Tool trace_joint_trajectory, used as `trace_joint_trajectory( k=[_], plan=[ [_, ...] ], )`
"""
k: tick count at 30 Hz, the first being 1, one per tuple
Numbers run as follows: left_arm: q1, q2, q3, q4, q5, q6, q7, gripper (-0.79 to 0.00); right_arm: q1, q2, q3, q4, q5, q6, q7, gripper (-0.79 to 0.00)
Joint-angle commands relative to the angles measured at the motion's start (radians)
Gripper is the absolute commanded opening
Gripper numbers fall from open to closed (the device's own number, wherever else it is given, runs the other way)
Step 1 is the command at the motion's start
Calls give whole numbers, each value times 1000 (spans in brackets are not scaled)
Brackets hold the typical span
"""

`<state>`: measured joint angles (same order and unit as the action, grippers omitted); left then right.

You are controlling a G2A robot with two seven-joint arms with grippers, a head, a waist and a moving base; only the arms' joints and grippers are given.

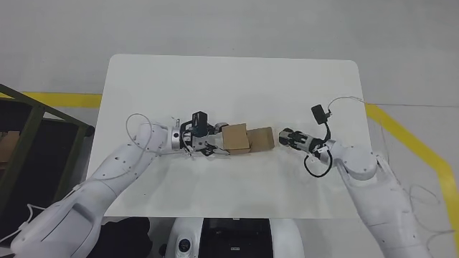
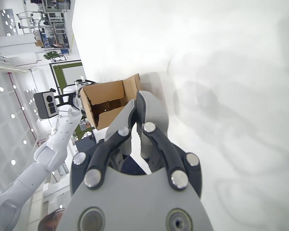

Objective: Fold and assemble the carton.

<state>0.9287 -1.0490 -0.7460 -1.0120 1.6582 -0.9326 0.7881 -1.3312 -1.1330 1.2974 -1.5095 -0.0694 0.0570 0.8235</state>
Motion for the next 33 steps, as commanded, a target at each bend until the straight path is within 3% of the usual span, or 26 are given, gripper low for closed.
trace_joint_trajectory(
  k=[1, 13, 21, 33],
  plan=[
    [2, 2, -2, -3, 1, -5, 12, -262, 9, -1, -7, 19, 2, -5, 3, -785],
    [9, 16, -19, -29, -42, -62, 37, -249, 72, -13, -66, 137, 96, -96, 56, -785],
    [2, 12, -11, -28, -47, -66, 14, -249, 110, -31, -163, 104, 95, -49, 50, -785],
    [-4, 5, -4, -20, -41, -23, -33, -231, 163, -52, -235, 143, 158, -75, 50, -785]
  ],
)
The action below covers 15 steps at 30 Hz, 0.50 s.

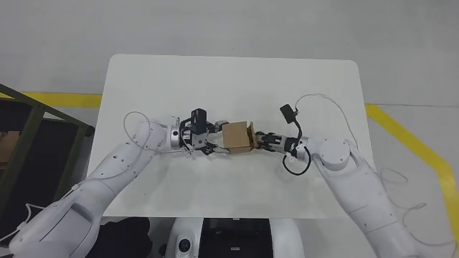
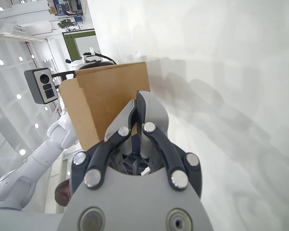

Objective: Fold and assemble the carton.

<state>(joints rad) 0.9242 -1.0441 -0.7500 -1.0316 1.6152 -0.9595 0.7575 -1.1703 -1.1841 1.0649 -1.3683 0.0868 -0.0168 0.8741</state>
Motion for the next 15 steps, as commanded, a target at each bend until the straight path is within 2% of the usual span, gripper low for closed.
trace_joint_trajectory(
  k=[1, 6, 8, 9, 15],
  plan=[
    [0, -1, 1, -2, 5, 8, -6, -234, 5, -2, -7, 4, 2, -1, -1, -785],
    [2, -2, 3, 0, 8, 21, -16, -228, 8, -1, -3, 11, 9, -11, -8, -785],
    [2, -2, 4, 3, 10, 23, -20, -231, 4, 1, 6, 10, 10, -12, -8, -683],
    [3, -3, 4, 4, 11, 25, -21, -234, 0, 3, 11, 10, 9, -12, -8, -668],
    [3, -5, 8, 18, 17, 34, -24, -240, -16, 9, 35, 11, 35, -34, 0, -653]
  ],
)
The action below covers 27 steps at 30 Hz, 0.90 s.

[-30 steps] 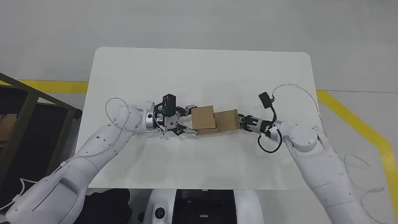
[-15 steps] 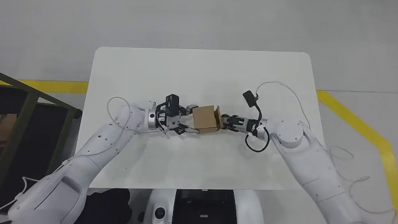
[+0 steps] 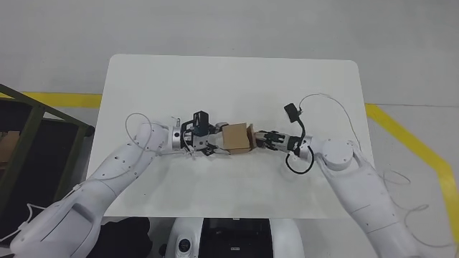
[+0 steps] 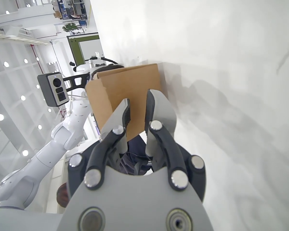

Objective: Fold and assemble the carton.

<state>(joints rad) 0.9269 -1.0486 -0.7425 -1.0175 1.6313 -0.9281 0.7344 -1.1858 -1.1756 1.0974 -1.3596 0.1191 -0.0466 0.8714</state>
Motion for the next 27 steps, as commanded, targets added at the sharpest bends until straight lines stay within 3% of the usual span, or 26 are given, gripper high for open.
trace_joint_trajectory(
  k=[1, 12, 22, 27],
  plan=[
    [0, -1, 1, 6, 1, 3, -1, -237, -2, 1, 3, 3, 9, -9, 5, -656],
    [-10, -8, 12, 33, 9, 6, -7, -256, -10, 4, 13, 28, 44, -86, 26, -683],
    [-18, -12, 18, 43, 13, 8, 2, -256, -1, 6, 4, 27, 32, -108, 37, -625],
    [-21, -13, 19, 44, 16, 10, 7, -259, 6, 7, -1, 26, 25, -96, 45, -631]
  ],
)
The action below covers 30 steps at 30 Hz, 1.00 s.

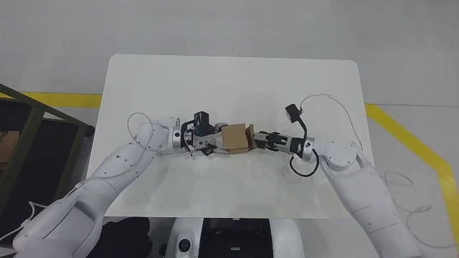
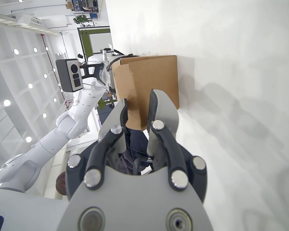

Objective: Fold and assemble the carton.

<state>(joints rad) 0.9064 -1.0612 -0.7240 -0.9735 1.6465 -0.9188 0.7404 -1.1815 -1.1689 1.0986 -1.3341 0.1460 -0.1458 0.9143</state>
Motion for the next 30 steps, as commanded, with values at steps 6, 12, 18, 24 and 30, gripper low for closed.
trace_joint_trajectory(
  k=[6, 12, 18, 24, 30],
  plan=[
    [0, 0, 1, -2, 3, 0, 5, -259, 12, -1, -15, 7, -11, 22, 3, -637],
    [1, 0, 0, -1, 4, 2, 10, -256, 18, -1, -22, 9, -19, 33, -7, -653],
    [1, 0, -1, -2, 7, 3, 10, -256, 30, -2, -35, 0, -34, 54, -5, -717],
    [3, 2, -2, -8, 10, 4, 13, -252, 53, -6, -51, -6, -43, 72, -5, -733],
    [6, 3, -4, -14, 11, 7, 14, -252, 59, -9, -62, -6, -43, 73, -11, -720]
  ],
)
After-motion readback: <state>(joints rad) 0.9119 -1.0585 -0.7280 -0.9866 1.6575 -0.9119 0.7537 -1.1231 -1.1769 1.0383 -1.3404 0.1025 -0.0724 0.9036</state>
